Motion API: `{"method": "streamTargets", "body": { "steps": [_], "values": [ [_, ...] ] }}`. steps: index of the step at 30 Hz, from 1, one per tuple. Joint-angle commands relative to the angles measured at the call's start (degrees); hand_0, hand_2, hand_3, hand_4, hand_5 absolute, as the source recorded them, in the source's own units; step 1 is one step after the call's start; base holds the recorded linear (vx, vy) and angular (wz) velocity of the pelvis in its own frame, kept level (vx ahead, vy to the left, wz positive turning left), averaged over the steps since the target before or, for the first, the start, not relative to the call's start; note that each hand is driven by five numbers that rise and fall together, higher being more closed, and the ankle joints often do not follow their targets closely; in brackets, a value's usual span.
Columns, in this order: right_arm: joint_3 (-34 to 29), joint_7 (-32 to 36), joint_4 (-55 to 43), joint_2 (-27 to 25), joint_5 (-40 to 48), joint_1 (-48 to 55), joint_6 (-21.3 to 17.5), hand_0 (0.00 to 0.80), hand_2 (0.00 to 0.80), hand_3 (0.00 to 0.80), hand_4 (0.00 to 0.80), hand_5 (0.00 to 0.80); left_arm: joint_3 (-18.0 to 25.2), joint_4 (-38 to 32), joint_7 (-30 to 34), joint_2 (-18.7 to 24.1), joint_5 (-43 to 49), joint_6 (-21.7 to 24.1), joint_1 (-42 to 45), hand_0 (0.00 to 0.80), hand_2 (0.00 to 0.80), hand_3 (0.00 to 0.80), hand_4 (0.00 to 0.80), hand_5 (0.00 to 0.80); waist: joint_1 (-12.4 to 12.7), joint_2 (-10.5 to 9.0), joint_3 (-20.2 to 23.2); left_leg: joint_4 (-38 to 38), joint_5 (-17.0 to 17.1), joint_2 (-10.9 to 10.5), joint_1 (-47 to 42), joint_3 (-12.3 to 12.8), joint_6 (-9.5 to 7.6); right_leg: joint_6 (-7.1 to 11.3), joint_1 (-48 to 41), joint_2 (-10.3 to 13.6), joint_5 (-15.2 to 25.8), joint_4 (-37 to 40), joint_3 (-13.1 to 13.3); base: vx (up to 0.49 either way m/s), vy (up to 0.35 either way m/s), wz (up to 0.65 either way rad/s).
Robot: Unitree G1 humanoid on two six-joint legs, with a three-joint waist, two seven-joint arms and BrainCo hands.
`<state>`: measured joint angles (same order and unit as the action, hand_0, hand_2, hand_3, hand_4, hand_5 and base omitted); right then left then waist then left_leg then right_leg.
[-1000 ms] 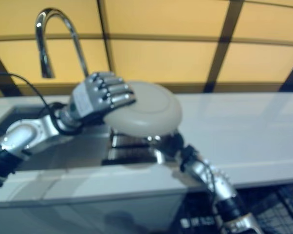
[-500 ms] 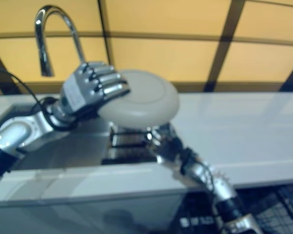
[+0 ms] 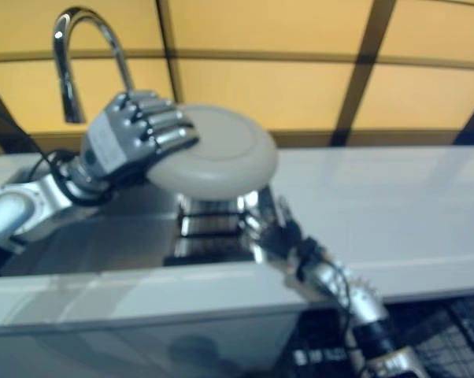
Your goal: Take plates into dishwasher
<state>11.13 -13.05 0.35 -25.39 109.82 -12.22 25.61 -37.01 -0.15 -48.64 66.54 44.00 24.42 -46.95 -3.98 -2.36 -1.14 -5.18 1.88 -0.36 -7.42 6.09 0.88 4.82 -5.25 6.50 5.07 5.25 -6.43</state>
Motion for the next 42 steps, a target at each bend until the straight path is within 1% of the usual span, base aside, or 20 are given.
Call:
{"method": "streamTargets", "body": {
  "steps": [1,9,14,18,24,31,33,42],
  "values": [
    [-4.0,1.8,-1.7,-2.4,3.2,-1.2,-1.9,0.000,0.000,0.000,0.000,0.000,4.2,6.2,-2.6,2.2,-4.8,-1.6,-6.9,0.800,0.800,0.800,0.800,0.800,-0.3,2.05,0.8,0.2,-2.6,-1.4,0.1,0.3,0.11,0.61,-1.8,-3.9,-3.0,-0.3,-0.4,0.000,0.000,0.00],
    [-6.1,4.0,-3.9,-3.6,3.2,-1.8,-3.4,0.000,0.000,0.000,0.000,0.000,5.4,6.6,-1.8,2.9,-4.6,-1.1,-5.2,0.800,0.800,0.800,0.800,0.800,-0.5,2.00,0.6,0.2,-2.7,-1.4,-0.1,0.3,0.09,0.58,-1.9,-3.9,-3.1,-0.3,-0.5,0.000,0.000,0.00],
    [-7.4,4.4,-5.1,-4.2,3.2,-2.0,-3.8,0.000,0.000,0.000,0.000,0.000,5.8,7.5,-1.7,3.8,-5.0,-0.3,-4.8,0.800,0.800,0.800,0.800,0.800,-0.6,2.09,0.7,0.2,-2.7,-1.3,0.0,0.5,0.16,0.65,-1.8,-3.9,-3.0,-0.3,-0.4,0.000,0.000,0.00],
    [-7.6,4.9,-6.0,-4.3,3.2,-2.2,-3.8,0.000,0.000,0.000,0.000,0.000,5.7,7.1,-0.9,3.5,-4.7,0.0,-4.4,0.800,0.800,0.800,0.800,0.800,-0.6,2.09,0.6,0.2,-2.8,-1.2,-0.1,0.5,0.11,0.58,-1.8,-4.0,-3.0,-0.3,-0.4,0.000,0.000,0.00],
    [-6.7,6.2,-7.5,-5.0,3.2,-3.6,-4.3,0.000,0.000,0.000,0.000,0.000,4.2,6.9,0.2,2.9,-5.1,1.1,-5.2,0.800,0.800,0.800,0.800,0.800,-0.6,2.04,0.5,0.2,-2.8,-1.3,-0.1,0.3,0.16,0.57,-1.8,-4.0,-3.0,-0.3,-0.5,0.000,0.000,0.00],
    [-4.7,7.1,-8.1,-4.9,3.2,-4.5,-3.4,0.000,0.000,0.000,0.000,0.000,2.0,6.2,1.2,1.6,-4.9,1.7,-6.2,0.800,0.800,0.800,0.800,0.800,-0.5,1.94,0.6,0.2,-2.7,-1.2,-0.1,0.4,0.14,0.57,-1.9,-4.0,-3.0,-0.3,-0.6,0.000,0.000,0.00],
    [-3.5,7.2,-8.2,-4.7,3.2,-5.1,-3.2,0.000,0.000,0.000,0.000,0.000,1.0,5.7,1.4,0.9,-4.8,1.6,-7.1,0.800,0.800,0.800,0.800,0.800,-0.4,1.93,0.6,0.2,-2.7,-1.2,-0.1,0.3,0.12,0.52,-1.9,-4.1,-3.0,-0.3,-0.6,0.000,0.000,0.00],
    [-0.5,6.3,-8.8,-4.1,3.2,-6.3,-3.7,0.000,0.000,0.000,0.000,0.000,-1.2,3.5,3.5,-1.1,-5.5,1.5,-9.4,0.800,0.800,0.800,0.800,0.800,-0.3,1.85,0.6,0.2,-2.6,-1.1,-0.1,0.5,0.20,0.56,-2.1,-4.0,-3.1,-0.3,-1.0,0.000,0.000,0.00]
  ]
}}
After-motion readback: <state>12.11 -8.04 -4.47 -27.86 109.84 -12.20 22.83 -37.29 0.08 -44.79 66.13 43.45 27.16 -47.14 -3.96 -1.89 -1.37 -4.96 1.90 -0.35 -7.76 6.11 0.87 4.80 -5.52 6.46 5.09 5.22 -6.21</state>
